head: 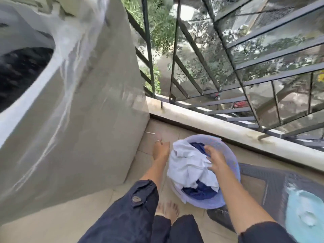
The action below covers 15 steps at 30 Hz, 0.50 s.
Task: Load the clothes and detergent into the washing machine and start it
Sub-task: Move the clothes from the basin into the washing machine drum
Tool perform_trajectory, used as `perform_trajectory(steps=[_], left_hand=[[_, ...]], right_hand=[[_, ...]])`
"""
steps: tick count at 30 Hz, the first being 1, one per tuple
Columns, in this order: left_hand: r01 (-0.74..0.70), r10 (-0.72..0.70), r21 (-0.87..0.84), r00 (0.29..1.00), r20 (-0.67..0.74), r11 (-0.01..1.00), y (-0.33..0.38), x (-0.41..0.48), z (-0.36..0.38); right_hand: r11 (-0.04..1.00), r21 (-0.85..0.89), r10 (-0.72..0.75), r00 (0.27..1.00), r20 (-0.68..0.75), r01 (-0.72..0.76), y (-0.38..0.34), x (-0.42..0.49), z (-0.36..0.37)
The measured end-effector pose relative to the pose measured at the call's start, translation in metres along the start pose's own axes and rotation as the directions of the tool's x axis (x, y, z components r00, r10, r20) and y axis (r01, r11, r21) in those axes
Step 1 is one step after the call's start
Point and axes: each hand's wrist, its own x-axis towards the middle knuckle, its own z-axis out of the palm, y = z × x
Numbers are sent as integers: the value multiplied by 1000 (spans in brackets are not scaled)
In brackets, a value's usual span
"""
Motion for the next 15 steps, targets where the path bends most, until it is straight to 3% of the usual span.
perform_trajectory(steps=[4,8,11,13,15], left_hand=[[83,-85,88,996,21,993,-43,52,33],[115,-138,164,981,134,980,-81,81,55],[166,-155,-24,954,256,986,-101,87,68],[130,-109,-65,958,267,989,-106,88,73],[66,-62,-14,983,174,998,-111,89,76]], right_hand=[[997,-83,8,1000,26,-6,50,86,7],[920,-385,45,996,-74,-70,83,132,19],[870,-469,125,989,-83,-149,108,149,27],[825,-557,58,996,-73,-89,118,156,29],[810,-586,-90,993,-80,26,122,159,31]])
